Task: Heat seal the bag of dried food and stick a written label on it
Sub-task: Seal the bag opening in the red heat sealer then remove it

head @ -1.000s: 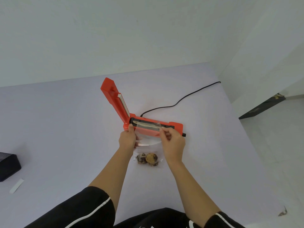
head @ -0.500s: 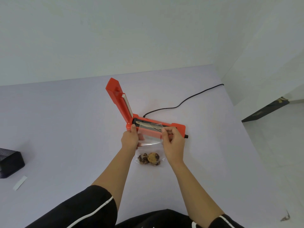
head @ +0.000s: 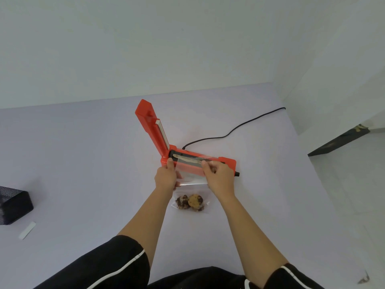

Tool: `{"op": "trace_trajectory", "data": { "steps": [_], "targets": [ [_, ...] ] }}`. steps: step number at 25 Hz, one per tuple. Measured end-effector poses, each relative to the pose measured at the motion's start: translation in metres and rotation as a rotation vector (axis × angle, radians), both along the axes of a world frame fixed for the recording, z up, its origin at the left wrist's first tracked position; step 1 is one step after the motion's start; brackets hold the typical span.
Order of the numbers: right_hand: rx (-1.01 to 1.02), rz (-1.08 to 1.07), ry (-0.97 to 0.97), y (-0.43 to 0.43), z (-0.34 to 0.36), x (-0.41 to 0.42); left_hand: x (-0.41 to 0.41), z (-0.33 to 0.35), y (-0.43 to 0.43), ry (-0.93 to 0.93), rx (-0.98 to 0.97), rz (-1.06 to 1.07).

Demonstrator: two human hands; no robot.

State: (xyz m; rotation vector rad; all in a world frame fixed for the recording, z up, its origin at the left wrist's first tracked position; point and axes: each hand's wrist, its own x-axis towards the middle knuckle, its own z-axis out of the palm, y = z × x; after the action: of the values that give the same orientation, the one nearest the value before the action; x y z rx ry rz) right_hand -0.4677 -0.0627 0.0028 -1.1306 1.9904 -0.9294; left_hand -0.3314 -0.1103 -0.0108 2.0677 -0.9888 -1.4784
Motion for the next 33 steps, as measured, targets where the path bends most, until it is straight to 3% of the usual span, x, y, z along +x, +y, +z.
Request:
{"op": "trace_trajectory", "data": {
  "steps": [12,22,28,33],
  "targets": [
    [-0.335,0.130,0.347,0.003,-0.001,0.012,-0.001,0.002,-0.001,-0.047,0.010,-0.029],
    [-0.646,0.141,0.506,0.002,-0.006,0.013,-0.001,0.000,-0.003,-0.016,0.029,0.019],
    [-0.552,0.100,0.347,0.002,-0.001,0.013,-0.003,0.007,0.001,0.013,-0.013,0.060],
    [-0.400,-0.044,0.007,0.014,0.006,0.015,0.008,0.018,0.022,0.253,-0.105,0.090]
  ]
}}
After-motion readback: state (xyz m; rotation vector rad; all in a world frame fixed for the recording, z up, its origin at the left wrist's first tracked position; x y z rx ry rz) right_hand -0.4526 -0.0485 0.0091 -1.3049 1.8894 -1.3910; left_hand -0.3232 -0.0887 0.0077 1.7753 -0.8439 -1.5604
